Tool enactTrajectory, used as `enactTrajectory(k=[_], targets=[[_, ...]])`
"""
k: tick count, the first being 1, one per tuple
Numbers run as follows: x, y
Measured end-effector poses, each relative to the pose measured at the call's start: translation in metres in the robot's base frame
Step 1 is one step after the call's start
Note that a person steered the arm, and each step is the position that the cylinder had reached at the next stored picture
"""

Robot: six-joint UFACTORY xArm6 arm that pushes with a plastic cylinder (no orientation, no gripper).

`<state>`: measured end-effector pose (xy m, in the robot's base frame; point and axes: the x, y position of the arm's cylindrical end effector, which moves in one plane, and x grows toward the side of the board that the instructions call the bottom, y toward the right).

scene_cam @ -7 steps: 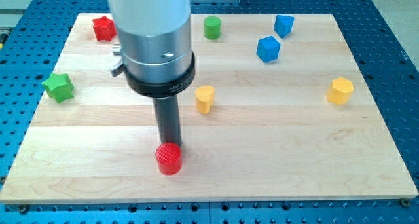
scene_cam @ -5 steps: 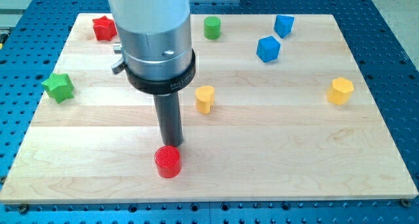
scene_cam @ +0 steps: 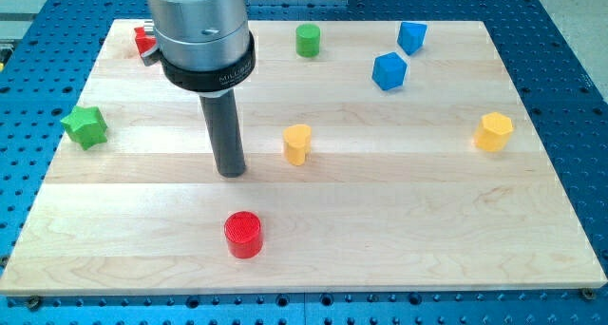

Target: Move the blue cube diagonal to the heart

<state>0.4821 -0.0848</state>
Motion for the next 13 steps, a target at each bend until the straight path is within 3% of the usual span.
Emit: enactTrajectory(k=[1,2,4,6,8,9,10,11,13], targets=[[-0.017,0.0],[-0.07,0.009],[-0.066,0.01],[-0.148,0.082],[-0.079,0.166],[-0.125,0.243],[-0.181,0.255],[-0.181,0.222],[-0.132,0.091]])
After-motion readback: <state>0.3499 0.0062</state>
